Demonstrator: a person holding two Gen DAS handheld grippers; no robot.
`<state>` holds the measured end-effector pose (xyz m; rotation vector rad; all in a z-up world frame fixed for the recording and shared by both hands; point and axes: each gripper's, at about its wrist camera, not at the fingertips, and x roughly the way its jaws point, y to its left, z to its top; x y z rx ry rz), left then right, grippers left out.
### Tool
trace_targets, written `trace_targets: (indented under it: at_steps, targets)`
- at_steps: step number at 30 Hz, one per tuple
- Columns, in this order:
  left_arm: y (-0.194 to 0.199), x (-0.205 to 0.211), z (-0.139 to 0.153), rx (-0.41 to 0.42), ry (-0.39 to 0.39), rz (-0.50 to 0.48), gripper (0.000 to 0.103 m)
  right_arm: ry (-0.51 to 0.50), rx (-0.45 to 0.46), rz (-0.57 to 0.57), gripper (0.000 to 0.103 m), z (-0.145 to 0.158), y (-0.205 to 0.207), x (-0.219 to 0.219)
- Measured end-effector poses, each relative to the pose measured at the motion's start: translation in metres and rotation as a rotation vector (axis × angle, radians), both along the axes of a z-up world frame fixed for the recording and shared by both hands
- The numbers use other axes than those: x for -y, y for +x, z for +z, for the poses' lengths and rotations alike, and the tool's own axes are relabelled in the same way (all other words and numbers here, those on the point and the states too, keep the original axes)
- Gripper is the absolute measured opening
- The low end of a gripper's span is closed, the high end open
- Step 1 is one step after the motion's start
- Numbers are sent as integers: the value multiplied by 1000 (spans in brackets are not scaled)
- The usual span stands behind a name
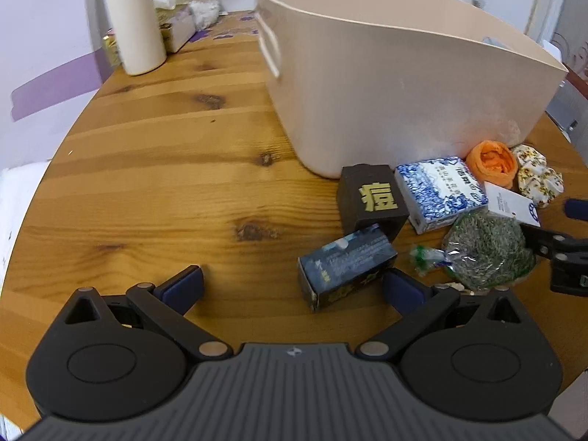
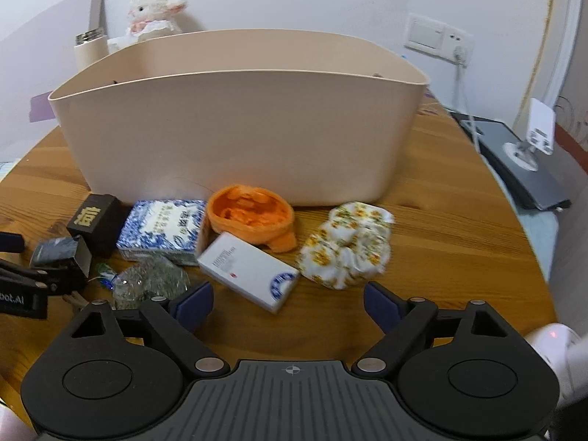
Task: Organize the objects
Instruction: 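Grasp the dark blue star box with left tool while right tool grasps white medicine box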
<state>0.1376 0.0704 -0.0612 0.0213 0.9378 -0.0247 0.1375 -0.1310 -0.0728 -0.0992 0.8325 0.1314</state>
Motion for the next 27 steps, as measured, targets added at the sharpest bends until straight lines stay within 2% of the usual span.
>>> trace_targets:
  at_steps: [7, 9, 13, 16, 19, 21, 22, 23, 27]
  targets:
    - [11, -2, -2, 37, -1, -28, 103, 19, -9, 32, 83, -8, 15, -6]
    - [11, -3, -3, 46, 0, -34, 103, 34, -8, 45, 77, -8, 15, -6]
    - [5, -3, -4, 60, -2, -46, 102, 21, 8, 94, 55, -6, 8, -16]
    - [-2, -3, -2, 76, -5, -50, 91, 1, 18, 127, 40, -5, 1, -23]
    - [-11, -2, 1, 95, -9, -67, 75, -8, 15, 140, 33, -3, -4, -25]
    - [-15, -3, 3, 104, -15, -58, 52, -13, 15, 143, 31, -2, -9, -27]
    - [-17, -4, 5, 108, -19, -41, 45, -19, 14, 143, 30, -2, -11, -27]
    - [-17, -7, 6, 107, -27, -22, 27, -26, 14, 144, 29, -1, -13, -28]
    - [-20, -22, 13, 110, -112, 20, 25, -34, 33, 135, 28, 7, -23, -25]
